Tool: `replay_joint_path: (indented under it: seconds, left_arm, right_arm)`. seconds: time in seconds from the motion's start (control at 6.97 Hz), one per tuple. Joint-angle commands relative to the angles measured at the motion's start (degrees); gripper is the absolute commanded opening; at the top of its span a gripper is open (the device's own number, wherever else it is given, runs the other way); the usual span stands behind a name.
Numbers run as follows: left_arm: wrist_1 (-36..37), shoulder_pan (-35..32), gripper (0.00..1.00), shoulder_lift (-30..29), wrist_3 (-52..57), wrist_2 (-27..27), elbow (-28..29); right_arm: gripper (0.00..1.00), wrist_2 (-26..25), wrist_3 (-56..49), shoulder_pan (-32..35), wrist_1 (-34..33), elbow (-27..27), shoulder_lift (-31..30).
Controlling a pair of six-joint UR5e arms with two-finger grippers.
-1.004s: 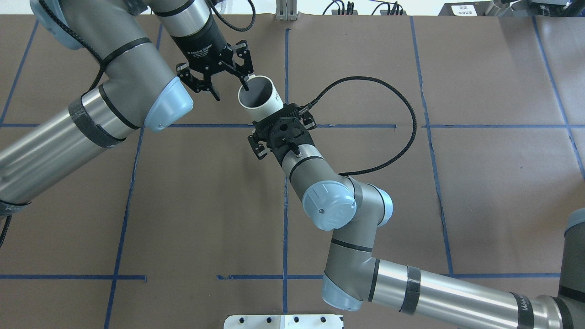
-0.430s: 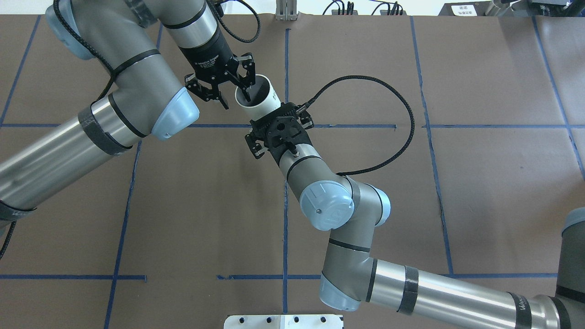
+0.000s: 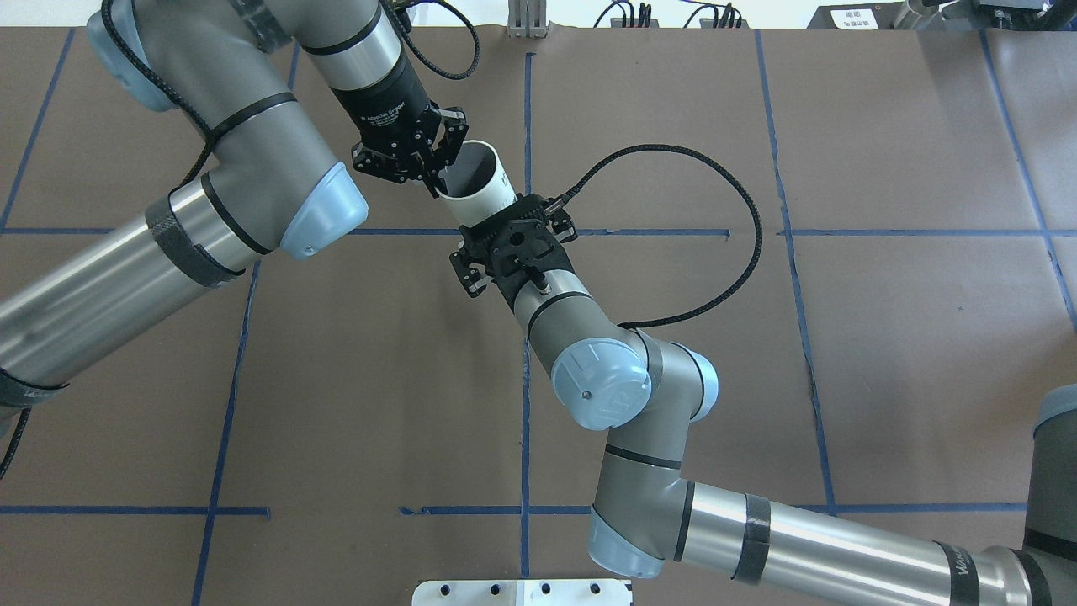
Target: Left arm hands cup to right arm to dump lemon
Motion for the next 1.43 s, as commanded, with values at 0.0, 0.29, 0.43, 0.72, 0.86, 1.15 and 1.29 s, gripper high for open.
replay_joint_path:
  seconds: [0.0,0.29,0.43,0.72,0.86,1.15,1.29]
  left_arm:
    - [-0.15,-0.08,0.0,-0.51,-1.45,-0.01,0.89]
    - [-2.41,-1.13,0.0,-2.43,-1.72,-0.01,5.25]
    - [-6.96,-2.79,0.0,-3.84,-2.33,-0.01,10.77]
    - [-9.73,-7.52,0.0,-2.9,3.07,0.08,14.25]
    - [-9.81,-9.73,0.0,0.5,5.9,-0.18,13.82]
    - [-9.46,-13.86,0.0,10.41,15.72,-0.45,6.56]
    - [-9.38,-15.88,0.0,15.08,18.99,-0.53,2.69]
  right_arm:
    - [0.98,-0.28,-0.02,-0.57,0.12,0.06,-0.22]
    - [0.98,-0.28,-0.02,-1.09,0.21,0.06,-0.48]
    - [0.98,-1.5,-0.02,-1.53,0.21,-0.03,-0.57]
    - [0.99,-1.86,-0.02,-1.62,0.56,0.15,-0.57]
    - [1.0,-1.86,-0.02,-1.45,0.82,0.24,-0.39]
    - [1.0,-1.25,0.24,0.99,0.3,0.85,-0.31]
    - [1.0,1.8,0.77,3.62,-2.83,1.2,0.04]
